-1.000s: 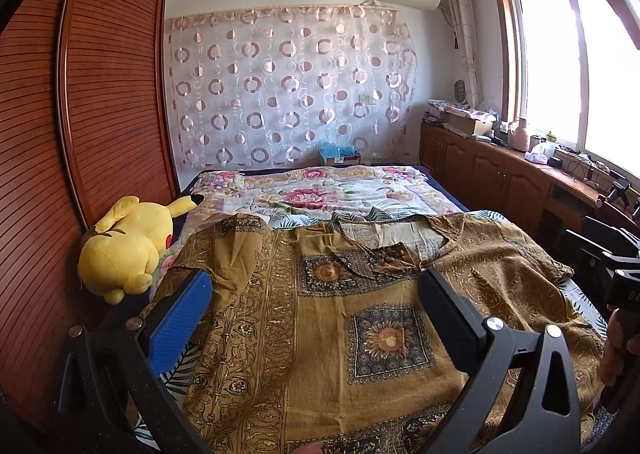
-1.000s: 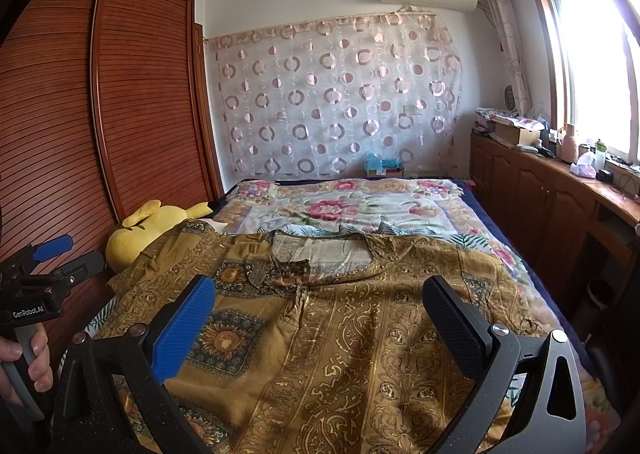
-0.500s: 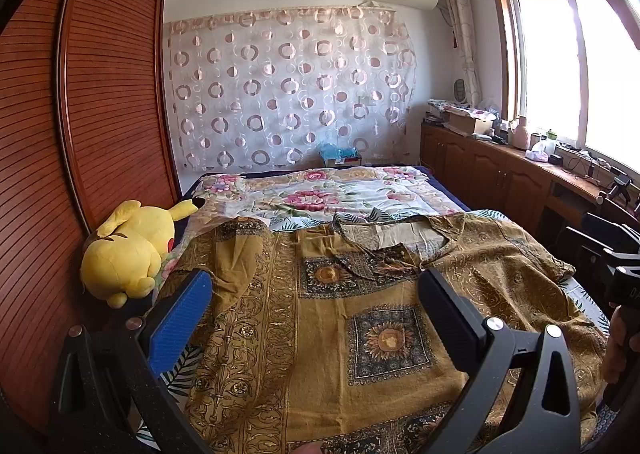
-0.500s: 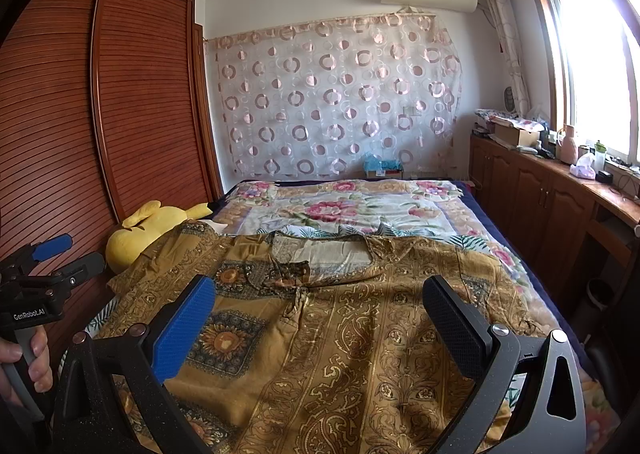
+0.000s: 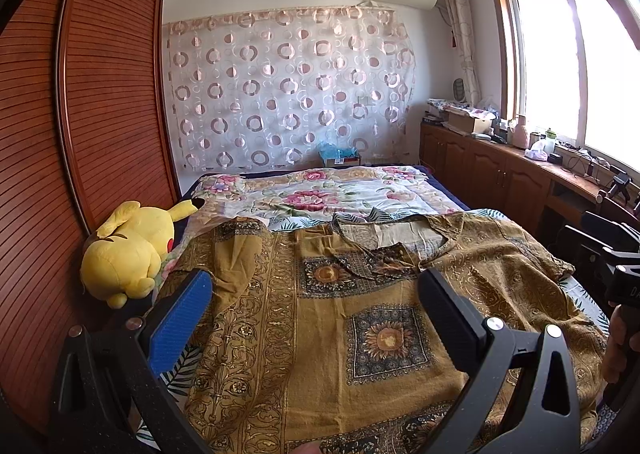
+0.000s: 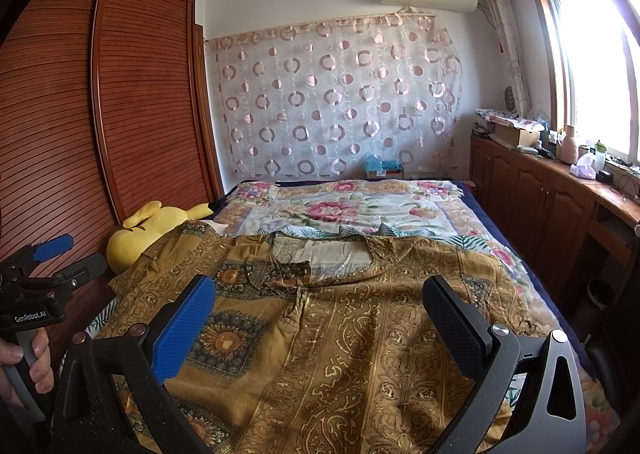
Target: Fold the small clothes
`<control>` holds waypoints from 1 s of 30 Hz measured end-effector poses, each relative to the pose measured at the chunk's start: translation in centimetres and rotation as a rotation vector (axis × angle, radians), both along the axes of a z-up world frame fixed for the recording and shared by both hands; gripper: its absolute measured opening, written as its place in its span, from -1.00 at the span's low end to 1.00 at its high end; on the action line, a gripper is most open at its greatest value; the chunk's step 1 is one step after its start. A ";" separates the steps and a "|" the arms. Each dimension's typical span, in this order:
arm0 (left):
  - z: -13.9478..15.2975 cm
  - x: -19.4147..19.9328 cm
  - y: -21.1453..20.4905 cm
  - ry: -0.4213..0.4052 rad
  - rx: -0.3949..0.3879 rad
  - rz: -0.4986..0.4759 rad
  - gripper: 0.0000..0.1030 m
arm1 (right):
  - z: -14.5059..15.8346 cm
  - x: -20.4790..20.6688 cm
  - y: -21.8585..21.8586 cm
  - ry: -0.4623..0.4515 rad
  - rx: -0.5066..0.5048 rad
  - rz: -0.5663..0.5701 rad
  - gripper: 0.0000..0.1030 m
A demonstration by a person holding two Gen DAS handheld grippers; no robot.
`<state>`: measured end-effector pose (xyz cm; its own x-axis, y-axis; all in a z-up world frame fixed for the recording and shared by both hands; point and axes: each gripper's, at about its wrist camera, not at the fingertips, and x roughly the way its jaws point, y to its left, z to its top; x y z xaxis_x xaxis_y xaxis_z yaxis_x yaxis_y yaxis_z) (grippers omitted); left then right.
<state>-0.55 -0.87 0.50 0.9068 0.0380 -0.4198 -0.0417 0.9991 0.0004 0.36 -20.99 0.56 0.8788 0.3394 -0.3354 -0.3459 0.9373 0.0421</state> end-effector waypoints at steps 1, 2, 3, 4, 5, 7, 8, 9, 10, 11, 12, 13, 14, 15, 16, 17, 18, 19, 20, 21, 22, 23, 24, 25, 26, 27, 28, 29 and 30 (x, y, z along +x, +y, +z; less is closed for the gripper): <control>0.0 0.1 0.1 -0.002 0.001 0.000 1.00 | 0.0 0.0 0.0 0.000 0.000 0.000 1.00; 0.0 0.0 0.0 -0.001 0.001 0.000 1.00 | 0.0 0.0 0.0 -0.001 0.000 0.000 1.00; 0.0 0.0 -0.1 -0.002 0.001 0.001 1.00 | 0.0 0.0 0.0 -0.001 -0.001 0.000 1.00; -0.1 0.0 0.1 -0.002 0.002 0.000 1.00 | 0.0 0.0 0.0 -0.001 0.000 0.000 1.00; -0.1 0.0 0.0 -0.001 0.003 0.000 1.00 | 0.0 0.0 0.0 -0.001 0.000 0.001 1.00; -0.1 0.0 0.0 -0.002 0.003 0.000 1.00 | 0.0 0.0 0.0 -0.001 0.000 0.001 1.00; -0.1 0.0 0.1 -0.002 0.003 0.000 1.00 | 0.0 0.0 0.0 -0.001 -0.001 0.001 1.00; 0.0 0.0 -0.1 -0.002 0.002 0.000 1.00 | 0.0 0.0 0.0 -0.001 0.000 0.001 1.00; 0.0 0.0 0.0 -0.002 0.003 0.001 1.00 | 0.0 -0.1 0.0 -0.001 0.000 0.002 1.00; 0.0 0.0 -0.1 -0.002 0.003 0.000 1.00 | -0.1 0.0 0.1 -0.001 0.000 0.002 1.00; 0.0 0.0 -0.2 -0.002 0.004 0.000 1.00 | -0.1 0.0 0.0 -0.001 0.000 0.002 1.00; 0.0 0.0 -0.1 -0.002 0.005 0.001 1.00 | -0.1 0.0 0.0 -0.001 0.000 0.002 1.00; -0.1 0.0 0.0 -0.002 0.005 -0.001 1.00 | -0.1 0.0 0.1 -0.001 0.001 0.002 1.00; 0.0 0.0 0.0 -0.002 0.005 0.000 1.00 | -0.1 0.0 0.1 -0.001 0.001 0.003 1.00; 0.0 0.0 -0.1 -0.002 0.005 0.001 1.00 | -0.1 0.0 0.1 -0.001 0.001 0.003 1.00; 0.0 0.0 -0.3 -0.002 0.005 0.001 1.00 | -0.1 0.0 0.1 -0.001 0.001 0.003 1.00; 0.0 0.0 -0.3 -0.002 0.005 0.000 1.00 | -0.1 0.0 0.1 -0.001 0.001 0.003 1.00; 0.0 0.0 -0.1 -0.003 0.006 0.001 1.00 | -0.1 -0.1 0.1 -0.001 0.001 0.003 1.00; -0.1 0.0 -0.1 -0.003 0.005 0.000 1.00 | -0.1 -0.1 0.1 0.000 0.001 0.004 1.00; -0.1 0.0 -0.3 -0.002 0.003 0.000 1.00 | -0.1 0.0 0.1 0.001 0.001 0.004 1.00; -0.1 0.0 -0.2 0.000 0.006 0.001 1.00 | -0.2 0.0 0.2 0.002 0.000 0.006 1.00; -0.1 -0.1 -0.1 0.003 0.004 0.001 1.00 | -0.3 0.0 0.2 0.004 0.000 0.008 1.00; -0.2 -0.1 -0.2 0.009 0.002 0.001 1.00 | -0.4 0.1 0.2 0.008 0.000 0.012 1.00; -0.2 -0.1 -0.1 0.012 0.000 0.003 1.00 | -0.6 0.2 0.3 0.013 0.001 0.018 1.00; -0.3 0.0 -0.1 0.017 -0.004 0.005 1.00 | -0.7 0.3 0.3 0.018 0.002 0.025 1.00; -0.4 0.0 0.0 0.022 -0.007 0.006 1.00 | -0.8 0.4 0.3 0.022 0.000 0.031 1.00; -0.6 0.1 0.2 0.028 -0.012 0.007 1.00 | -0.9 0.5 0.4 0.024 -0.005 0.037 1.00; -0.7 0.2 0.4 0.033 -0.014 0.010 1.00 | -1.1 0.6 0.5 0.027 -0.009 0.043 1.00; -0.9 0.4 0.7 0.037 -0.013 0.013 1.00 | -1.2 0.7 0.5 0.033 -0.010 0.049 1.00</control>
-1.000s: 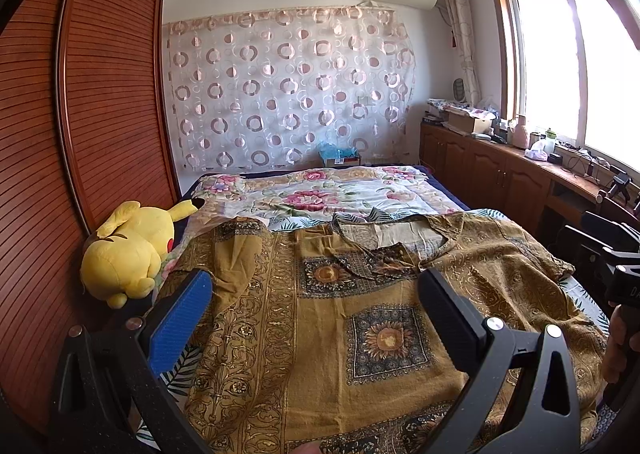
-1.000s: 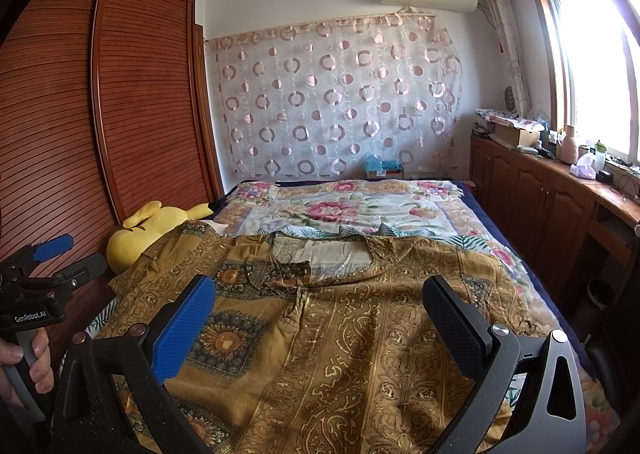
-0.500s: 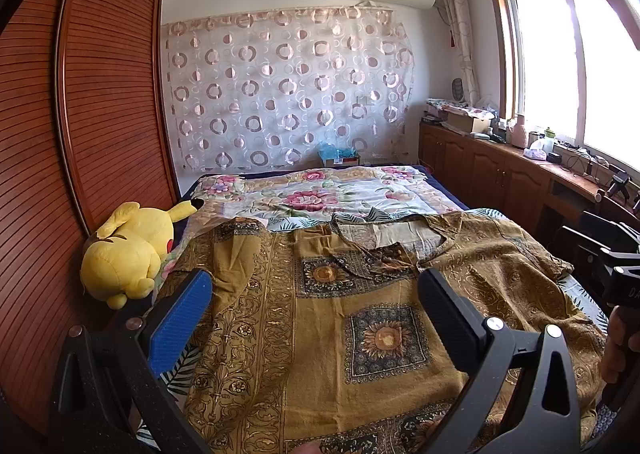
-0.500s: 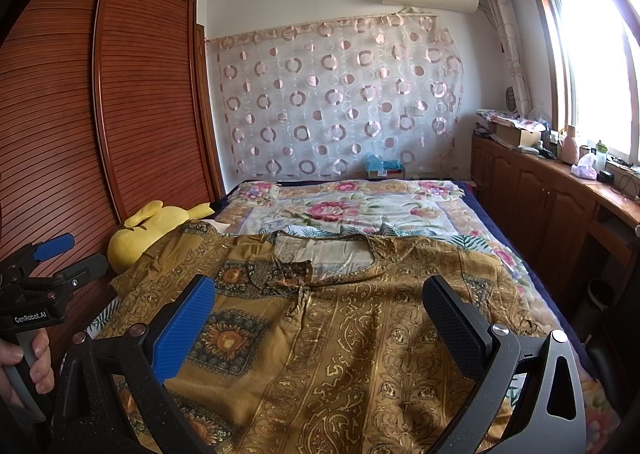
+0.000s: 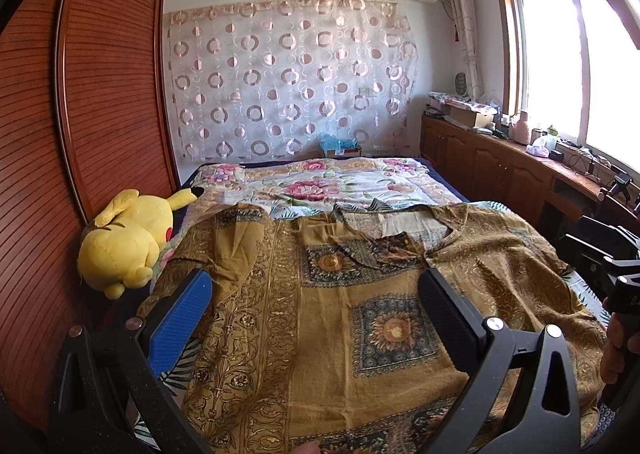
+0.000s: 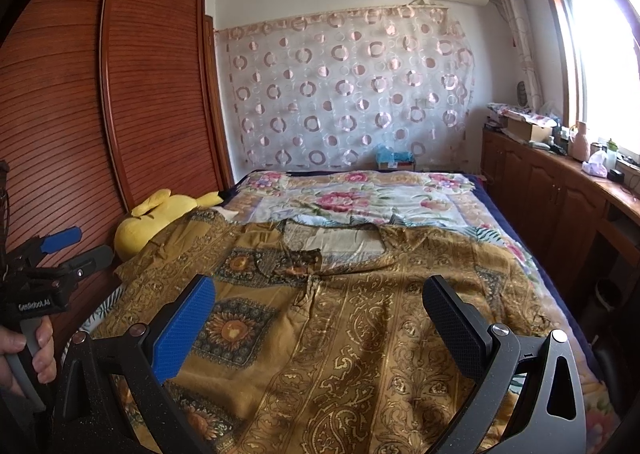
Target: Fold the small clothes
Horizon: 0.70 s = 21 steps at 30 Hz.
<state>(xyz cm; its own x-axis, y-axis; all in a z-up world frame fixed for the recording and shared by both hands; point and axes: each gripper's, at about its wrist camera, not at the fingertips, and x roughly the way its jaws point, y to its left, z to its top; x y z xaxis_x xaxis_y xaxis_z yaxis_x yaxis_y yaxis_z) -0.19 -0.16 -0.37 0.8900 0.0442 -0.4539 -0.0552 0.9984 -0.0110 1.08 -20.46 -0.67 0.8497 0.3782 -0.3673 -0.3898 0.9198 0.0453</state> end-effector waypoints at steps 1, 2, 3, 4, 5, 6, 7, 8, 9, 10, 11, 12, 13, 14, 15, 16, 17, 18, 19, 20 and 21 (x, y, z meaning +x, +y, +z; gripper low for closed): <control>-0.1 0.0 0.4 0.003 0.002 0.002 1.00 | -0.1 0.2 -0.1 0.008 0.002 0.006 1.00; -0.3 0.2 0.9 0.002 0.001 0.005 1.00 | -0.2 0.4 -0.1 0.017 0.004 0.012 1.00; -0.4 0.3 1.0 0.003 0.000 0.007 1.00 | -0.3 0.5 -0.1 0.022 0.004 0.017 1.00; -0.6 0.4 1.6 0.008 -0.006 0.012 1.00 | -0.3 0.7 -0.1 0.027 0.001 0.020 1.00; -1.0 0.6 2.4 0.018 -0.015 0.020 1.00 | -0.5 0.8 0.0 0.032 -0.003 0.025 1.00; -1.3 0.8 2.9 0.025 -0.019 0.025 1.00 | -0.5 0.9 0.0 0.038 -0.004 0.029 1.00; -1.6 0.9 3.0 0.028 -0.020 0.027 1.00 | -0.5 1.0 0.0 0.043 -0.005 0.034 1.00; -2.0 1.0 3.6 0.037 -0.021 0.034 1.00 | -0.6 1.1 -0.1 0.047 -0.007 0.036 1.00; -2.3 1.2 4.1 0.045 -0.018 0.041 1.00 | -0.6 1.2 -0.1 0.048 -0.011 0.035 1.00; -2.6 1.2 4.2 0.052 -0.015 0.043 1.00 | -0.5 1.3 -0.2 0.051 -0.015 0.036 1.00; -2.7 1.2 4.4 0.057 -0.013 0.045 1.00 | -0.5 1.3 0.0 0.052 -0.017 0.037 1.00; -3.0 1.3 5.1 0.066 -0.011 0.049 1.00 | -0.6 1.4 0.1 0.054 -0.018 0.038 1.00; -3.3 1.4 4.8 0.073 -0.007 0.050 1.00 | -0.5 1.5 0.1 0.056 -0.019 0.041 1.00; -3.5 1.5 5.2 0.080 -0.006 0.052 1.00 | -0.6 1.6 0.2 0.058 -0.021 0.044 1.00; -3.8 1.7 5.7 0.089 -0.007 0.052 1.00 | -0.6 1.6 0.2 0.061 -0.025 0.047 1.00; -4.2 1.8 5.4 0.096 -0.006 0.054 1.00 | -0.6 1.8 0.2 0.064 -0.028 0.051 1.00; -4.5 1.9 6.0 0.102 -0.008 0.059 1.00 | -0.7 1.9 0.3 0.067 -0.031 0.056 1.00; -4.7 2.0 6.1 0.108 -0.009 0.061 1.00 | -0.8 2.1 0.4 0.071 -0.036 0.063 1.00; -5.0 2.1 6.5 0.115 -0.009 0.062 1.00 | -0.8 2.3 0.5 0.075 -0.043 0.070 1.00; -5.4 2.2 7.0 0.123 -0.006 0.064 1.00 | -1.0 2.5 0.7 0.077 -0.051 0.077 1.00; -5.9 2.4 7.5 0.134 -0.003 0.068 1.00 | -1.1 2.7 0.8 0.081 -0.060 0.085 1.00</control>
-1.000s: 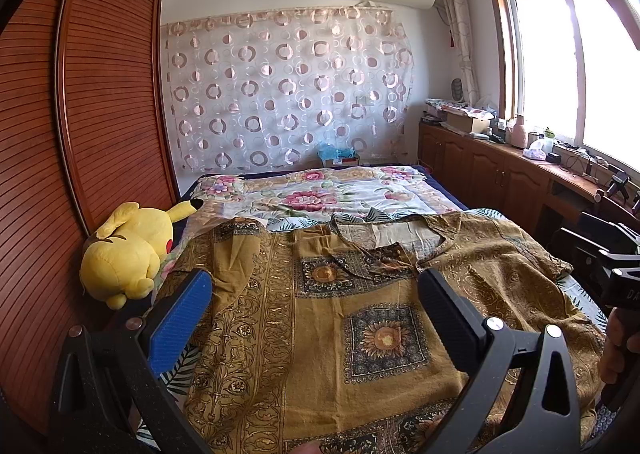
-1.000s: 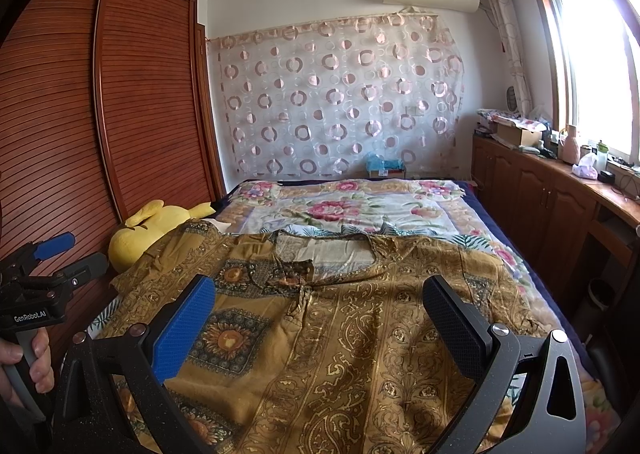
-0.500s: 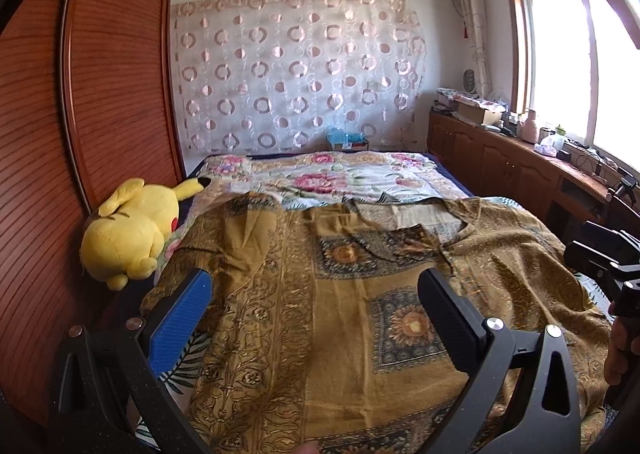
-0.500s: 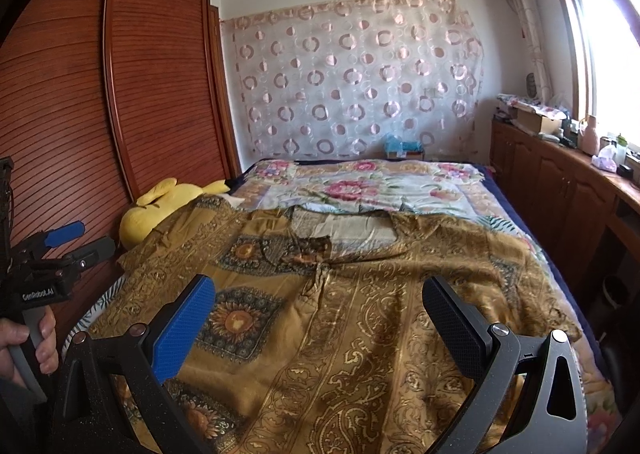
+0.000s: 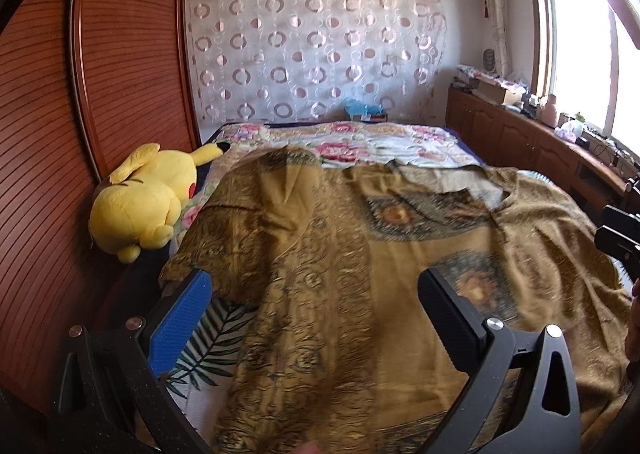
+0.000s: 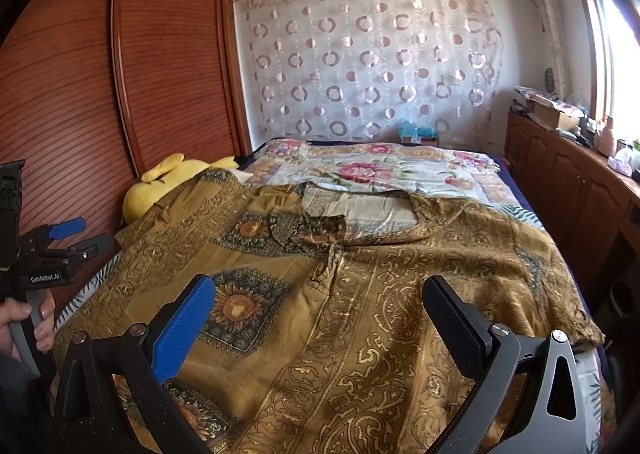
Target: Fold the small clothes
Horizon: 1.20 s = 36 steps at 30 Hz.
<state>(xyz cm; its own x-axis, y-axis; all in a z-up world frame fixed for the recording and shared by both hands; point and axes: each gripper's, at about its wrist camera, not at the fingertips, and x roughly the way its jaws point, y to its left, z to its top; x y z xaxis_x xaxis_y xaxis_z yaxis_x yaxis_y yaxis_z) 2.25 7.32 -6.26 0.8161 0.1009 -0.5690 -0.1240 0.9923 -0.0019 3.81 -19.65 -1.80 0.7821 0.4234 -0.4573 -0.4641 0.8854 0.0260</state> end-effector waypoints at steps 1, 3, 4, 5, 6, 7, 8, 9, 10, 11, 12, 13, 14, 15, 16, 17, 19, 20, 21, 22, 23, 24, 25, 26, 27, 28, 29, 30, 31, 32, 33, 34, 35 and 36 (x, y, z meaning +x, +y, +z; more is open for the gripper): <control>-0.3 0.2 0.1 0.009 0.002 0.001 1.00 | -0.2 0.3 0.2 0.005 -0.008 0.009 1.00; -1.0 0.6 0.8 0.025 0.000 0.005 1.00 | -0.5 0.8 0.5 0.018 -0.022 0.025 1.00; -1.4 0.8 1.1 0.035 -0.001 0.006 1.00 | -0.6 1.1 0.6 0.026 -0.027 0.033 1.00; -1.5 1.0 1.4 0.041 -0.003 0.005 1.00 | -0.6 1.4 0.7 0.030 -0.032 0.038 1.00; -1.8 1.2 1.8 0.049 -0.007 0.002 1.00 | -0.6 1.6 0.7 0.033 -0.037 0.041 1.00; -1.9 1.3 1.8 0.054 -0.007 0.000 1.00 | -0.6 1.8 0.7 0.035 -0.040 0.046 1.00; -2.1 1.4 2.0 0.059 -0.008 -0.004 1.00 | -0.6 1.9 0.7 0.037 -0.044 0.051 1.00; -2.3 1.6 2.2 0.063 -0.009 -0.007 1.00 | -0.5 2.0 0.6 0.039 -0.046 0.055 1.00; -2.4 1.8 2.5 0.068 -0.009 -0.011 1.00 | -0.5 2.1 0.6 0.041 -0.048 0.060 1.00; -2.6 2.0 3.0 0.076 -0.010 -0.014 1.00 | -0.5 2.2 0.6 0.046 -0.052 0.066 1.00; -2.8 2.2 3.4 0.079 -0.014 -0.017 1.00 | -0.5 2.4 0.7 0.050 -0.056 0.072 1.00; -2.9 2.4 3.8 0.081 -0.018 -0.022 1.00 | -0.5 2.7 1.0 0.053 -0.059 0.079 1.00; -3.0 2.6 4.2 0.083 -0.024 -0.026 1.00 | -0.5 2.8 1.1 0.058 -0.063 0.086 1.00; -3.1 2.8 4.7 0.087 -0.028 -0.027 1.00 | -0.5 2.9 1.1 0.062 -0.066 0.094 1.00; -3.1 3.1 5.3 0.092 -0.037 -0.030 1.00 | -0.7 3.2 1.5 0.064 -0.070 0.101 1.00; -3.1 3.4 5.9 0.097 -0.044 -0.032 0.99 | -0.7 3.3 1.6 0.070 -0.073 0.107 1.00; -3.2 4.0 7.3 0.110 -0.066 -0.030 0.88 | -0.7 3.5 1.9 0.084 -0.077 0.122 1.00; -3.3 4.3 8.0 0.115 -0.076 -0.029 0.85 | -0.8 3.6 1.9 0.091 -0.080 0.129 1.00; -3.3 4.7 8.7 0.122 -0.086 -0.029 0.80 | -0.8 3.6 2.1 0.096 -0.083 0.135 1.00; -3.5 4.9 9.2 0.127 -0.093 -0.027 0.75 | -0.8 3.9 2.2 0.101 -0.087 0.142 1.00; -3.6 5.1 9.7 0.131 -0.101 -0.023 0.71 | -0.8 3.9 2.2 0.104 -0.093 0.148 1.00; -3.8 5.4 10.5 0.141 -0.114 -0.014 0.64 | -0.7 3.9 2.2 0.107 -0.098 0.152 1.00; -4.0 5.6 10.8 0.151 -0.123 -0.008 0.55 | -0.7 3.8 2.3 0.108 -0.103 0.157 1.00; -4.3 5.7 11.3 0.166 -0.140 -0.002 0.51 | -0.6 3.8 2.3 0.110 -0.106 0.162 1.00; -4.7 5.7 11.6 0.176 -0.156 0.002 0.44 | -0.5 3.7 2.3 0.111 -0.108 0.166 1.00; -4.9 5.6 11.8 0.180 -0.165 0.001 0.40 | -0.5 3.8 2.2 0.110 -0.108 0.171 1.00; -5.1 5.5 11.9 0.181 -0.171 0.000 0.39 | -0.4 3.7 2.0 0.111 -0.107 0.174 1.00; -5.3 5.4 11.9 0.185 -0.173 0.002 0.36 | -0.4 3.6 1.9 0.112 -0.106 0.176 1.00; -5.6 5.5 12.1 0.193 -0.174 0.007 0.34 | -0.4 3.5 1.8 0.114 -0.104 0.179 1.00; -5.8 5.5 12.1 0.201 -0.177 0.011 0.32 | -0.5 3.8 1.8 0.117 -0.103 0.181 1.00; -5.9 5.7 12.3 0.209 -0.182 0.012 0.27 | -0.6 3.8 1.9 0.118 -0.103 0.181 1.00; -6.1 5.7 12.3 0.215 -0.187 0.011 0.22 | -0.6 3.7 1.7 0.120 -0.102 0.181 1.00; -6.2 5.8 12.4 0.221 -0.188 0.013 0.21 | -0.7 3.7 1.8 0.120 -0.101 0.182 1.00; -6.4 5.8 12.6 0.225 -0.189 0.018 0.21 | -0.7 3.7 1.8 0.120 -0.100 0.182 1.00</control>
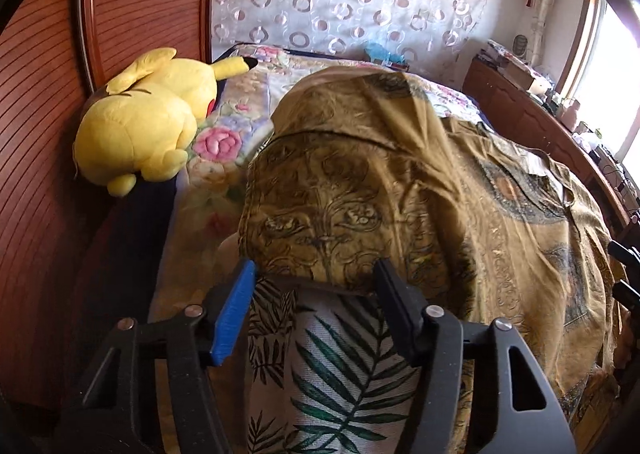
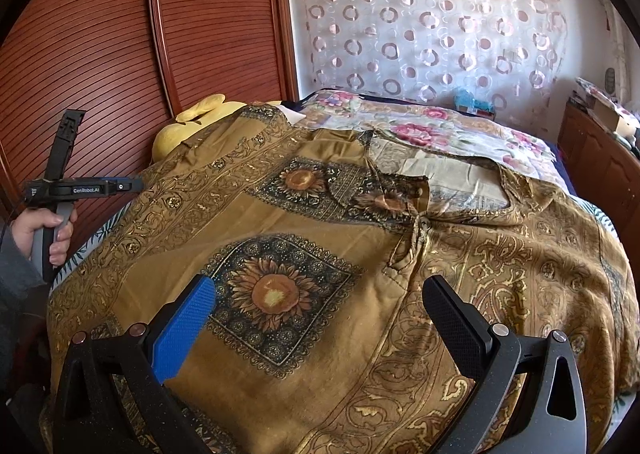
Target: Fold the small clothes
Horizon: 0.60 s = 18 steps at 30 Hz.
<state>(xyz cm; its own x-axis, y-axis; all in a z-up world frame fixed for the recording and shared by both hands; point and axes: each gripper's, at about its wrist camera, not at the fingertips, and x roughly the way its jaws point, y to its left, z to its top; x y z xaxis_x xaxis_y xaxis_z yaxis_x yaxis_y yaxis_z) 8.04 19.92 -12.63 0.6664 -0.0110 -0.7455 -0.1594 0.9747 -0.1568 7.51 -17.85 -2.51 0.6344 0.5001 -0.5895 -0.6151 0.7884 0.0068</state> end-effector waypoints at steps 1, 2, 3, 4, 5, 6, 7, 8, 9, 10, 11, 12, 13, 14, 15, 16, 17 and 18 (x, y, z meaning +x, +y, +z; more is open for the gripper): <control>-0.1 0.0 0.1 0.000 -0.003 0.001 0.21 | 0.0 0.0 0.0 0.001 0.001 0.000 1.00; -0.2 0.0 0.3 0.002 -0.010 0.005 0.21 | 0.0 -0.1 -0.1 0.002 0.001 0.000 1.00; -0.3 0.1 0.6 0.010 -0.019 0.015 0.21 | 0.0 -0.1 -0.3 0.002 0.002 -0.001 1.00; -0.5 0.2 1.0 0.017 -0.025 0.027 0.21 | -0.1 0.0 0.0 0.001 0.002 -0.002 1.00; -0.7 0.2 1.4 0.018 -0.032 0.036 0.21 | -0.1 0.0 -0.1 0.003 0.003 -0.002 1.00; -0.8 0.1 1.7 0.024 -0.048 0.043 0.21 | -0.1 0.0 0.0 0.003 0.003 -0.002 1.00; -0.9 0.0 2.0 0.023 -0.057 0.048 0.21 | -0.1 0.0 0.1 0.004 0.004 -0.003 1.00; -0.9 -0.1 2.1 0.017 -0.064 0.053 0.21 | -0.1 -0.1 0.0 0.006 0.005 -0.004 1.00; -0.7 -0.3 2.2 0.005 -0.072 0.050 0.21 | -0.1 0.0 0.4 0.005 0.004 -0.005 1.00; -0.6 -0.3 2.2 -0.005 -0.075 0.046 0.21 | -0.2 0.0 0.4 0.006 0.003 -0.005 1.00; -0.5 -0.3 2.3 -0.013 -0.082 0.039 0.21 | -0.2 0.0 0.3 0.007 0.003 -0.005 1.00; -0.4 -0.2 2.3 -0.019 -0.096 0.028 0.20 | -0.3 0.0 0.4 0.008 0.003 -0.006 1.00; -0.3 0.0 2.4 -0.025 -0.115 0.015 0.11 | -0.3 0.1 0.4 0.009 0.003 -0.006 1.00; -0.2 0.1 2.4 -0.027 -0.128 0.005 -0.02 | -0.3 0.1 0.4 0.009 0.004 -0.007 1.00; -0.2 0.4 2.3 -0.022 -0.133 0.001 -0.32 | -0.3 0.0 0.3 0.008 0.004 -0.008 1.00; -0.1 0.6 2.5 -0.022 -0.131 0.003 -0.51 | -0.3 0.0 0.3 0.007 0.004 -0.009 1.00; 0.1 0.6 2.5 -0.030 -0.124 0.003 -0.59 | -0.3 -0.1 0.2 0.006 0.004 -0.010 1.00; 0.4 0.5 2.4 -0.040 -0.119 -0.002 -0.72 | -0.3 -0.1 0.1 0.006 0.003 -0.012 1.00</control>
<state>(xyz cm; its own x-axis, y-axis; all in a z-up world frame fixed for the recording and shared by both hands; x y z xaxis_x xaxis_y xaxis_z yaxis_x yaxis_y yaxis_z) 8.56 22.32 -12.19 0.6952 -0.0989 -0.7120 -0.1491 0.9491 -0.2774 7.45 -17.75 -2.77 0.6367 0.4946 -0.5916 -0.6057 0.7956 0.0132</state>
